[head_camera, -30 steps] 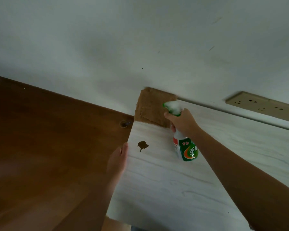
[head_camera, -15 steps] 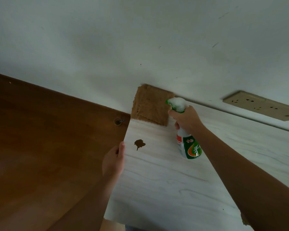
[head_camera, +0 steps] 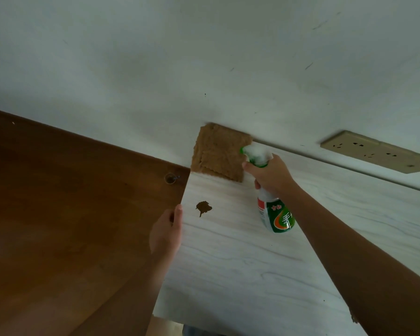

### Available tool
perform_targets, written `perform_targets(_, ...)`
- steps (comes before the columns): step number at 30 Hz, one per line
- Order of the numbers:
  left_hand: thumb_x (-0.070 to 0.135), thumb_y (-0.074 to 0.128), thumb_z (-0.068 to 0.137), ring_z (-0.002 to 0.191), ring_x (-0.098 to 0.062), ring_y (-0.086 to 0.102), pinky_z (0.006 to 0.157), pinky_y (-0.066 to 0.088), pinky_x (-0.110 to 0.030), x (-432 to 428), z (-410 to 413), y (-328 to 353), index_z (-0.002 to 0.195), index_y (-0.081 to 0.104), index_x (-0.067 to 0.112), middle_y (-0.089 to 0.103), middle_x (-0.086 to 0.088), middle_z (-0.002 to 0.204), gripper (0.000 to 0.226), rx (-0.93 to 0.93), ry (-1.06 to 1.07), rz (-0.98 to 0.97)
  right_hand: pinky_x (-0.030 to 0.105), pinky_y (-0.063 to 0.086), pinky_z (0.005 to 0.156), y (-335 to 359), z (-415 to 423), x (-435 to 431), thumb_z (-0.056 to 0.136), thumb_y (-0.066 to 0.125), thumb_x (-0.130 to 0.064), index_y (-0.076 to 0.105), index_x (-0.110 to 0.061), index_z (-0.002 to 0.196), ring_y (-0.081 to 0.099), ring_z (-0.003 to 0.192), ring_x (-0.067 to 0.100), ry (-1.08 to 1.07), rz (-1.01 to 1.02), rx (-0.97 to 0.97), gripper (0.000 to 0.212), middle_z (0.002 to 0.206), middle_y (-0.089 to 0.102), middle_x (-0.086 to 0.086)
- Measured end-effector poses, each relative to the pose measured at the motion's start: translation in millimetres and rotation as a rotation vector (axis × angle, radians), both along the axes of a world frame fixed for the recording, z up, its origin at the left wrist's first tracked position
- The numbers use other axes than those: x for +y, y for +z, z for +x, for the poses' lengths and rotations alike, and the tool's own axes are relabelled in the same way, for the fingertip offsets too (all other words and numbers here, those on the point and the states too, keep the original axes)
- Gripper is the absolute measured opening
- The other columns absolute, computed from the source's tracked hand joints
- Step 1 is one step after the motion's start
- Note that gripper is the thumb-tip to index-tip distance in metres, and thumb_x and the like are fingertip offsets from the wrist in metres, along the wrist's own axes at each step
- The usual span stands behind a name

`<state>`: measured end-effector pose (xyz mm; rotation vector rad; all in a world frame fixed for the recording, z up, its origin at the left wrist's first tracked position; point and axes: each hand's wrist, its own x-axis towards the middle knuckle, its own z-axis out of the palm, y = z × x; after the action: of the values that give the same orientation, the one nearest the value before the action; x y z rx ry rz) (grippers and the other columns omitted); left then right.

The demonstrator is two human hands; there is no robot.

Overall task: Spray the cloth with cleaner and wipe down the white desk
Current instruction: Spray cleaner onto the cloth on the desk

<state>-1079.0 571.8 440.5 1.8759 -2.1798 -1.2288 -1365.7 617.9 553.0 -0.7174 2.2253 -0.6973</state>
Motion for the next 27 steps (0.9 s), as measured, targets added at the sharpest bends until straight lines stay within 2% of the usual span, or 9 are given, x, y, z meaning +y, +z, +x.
perform_targets(3,0.065,0.021,0.097,0.057,-0.010,0.053,0.052,0.036,-0.021,-2,-1,7,0.081,0.054,0.022,0.054,0.007,0.065,0.056,0.038,-0.005,-0.045,0.015,0.048,0.048,2,-1,1,0.093,0.068,-0.035,0.062,-0.014,0.090,0.058,0.042,0.004,0.057,-0.036,-0.054,0.022,0.054,0.062,-0.005)
perform_targets(5,0.064,0.023,0.098,0.065,-0.010,0.062,0.055,0.043,-0.020,-8,-4,12,0.100,0.060,0.022,0.062,0.008,0.076,0.056,0.064,-0.056,-0.114,0.018,0.049,0.049,1,0,1,0.093,0.069,-0.033,0.063,-0.011,0.093,0.059,0.045,0.006,0.069,-0.072,-0.100,0.023,0.059,0.064,-0.001)
perform_targets(7,0.059,0.030,0.104,0.094,-0.013,0.072,0.073,0.059,-0.029,-15,-8,17,0.134,0.057,0.018,0.072,0.004,0.110,0.058,0.067,-0.153,-0.187,0.018,0.049,0.049,2,1,0,0.092,0.070,-0.035,0.061,-0.013,0.092,0.059,0.043,0.007,0.044,-0.096,-0.133,0.024,0.056,0.063,-0.003)
perform_targets(9,0.059,0.034,0.105,0.123,-0.016,0.064,0.094,0.059,-0.037,-19,-8,20,0.152,0.043,0.018,0.059,0.001,0.144,0.064,0.045,-0.279,-0.211,0.019,0.049,0.047,2,2,-2,0.091,0.070,-0.040,0.061,-0.014,0.095,0.058,0.042,0.008,0.000,-0.114,-0.151,0.027,0.053,0.062,-0.003)
perform_targets(10,0.060,0.035,0.104,0.129,-0.016,0.060,0.098,0.057,-0.035,-19,-5,21,0.155,0.039,0.019,0.053,0.001,0.151,0.066,0.043,-0.336,-0.221,0.019,0.049,0.046,2,2,-4,0.091,0.070,-0.042,0.062,-0.013,0.097,0.058,0.041,0.009,-0.021,-0.114,-0.142,0.030,0.054,0.063,-0.001)
perform_targets(14,0.064,0.043,0.098,0.129,-0.017,0.059,0.092,0.055,-0.020,-1,18,13,0.158,0.032,0.017,0.048,-0.006,0.153,0.077,0.063,-0.530,-0.323,0.022,0.047,0.043,-2,1,-10,0.090,0.070,-0.044,0.064,-0.008,0.100,0.055,0.038,0.008,-0.114,-0.087,-0.122,0.038,0.072,0.072,0.012)
perform_targets(16,0.062,0.052,0.096,0.132,-0.023,0.058,0.095,0.053,-0.022,5,25,3,0.160,0.031,0.013,0.049,-0.012,0.152,0.082,0.065,-0.568,-0.387,0.023,0.047,0.043,-3,0,-13,0.090,0.070,-0.045,0.065,-0.008,0.100,0.055,0.038,0.008,-0.127,-0.068,-0.104,0.039,0.081,0.075,0.013)
perform_targets(19,0.063,0.057,0.095,0.133,-0.026,0.057,0.100,0.054,-0.028,8,25,-5,0.160,0.029,0.013,0.050,-0.014,0.151,0.087,0.064,-0.554,-0.419,0.024,0.049,0.045,-4,-2,-16,0.090,0.069,-0.044,0.065,-0.007,0.097,0.054,0.038,0.007,-0.127,-0.065,-0.063,0.038,0.076,0.073,0.010)
perform_targets(27,0.064,0.051,0.097,0.133,-0.027,0.055,0.100,0.058,-0.037,13,24,-7,0.160,0.030,0.012,0.048,-0.014,0.150,0.085,0.107,-0.523,-0.414,0.027,0.049,0.049,-3,-5,-11,0.087,0.071,-0.044,0.064,-0.013,0.095,0.056,0.042,0.012,-0.106,-0.050,-0.048,0.033,0.069,0.069,0.005)
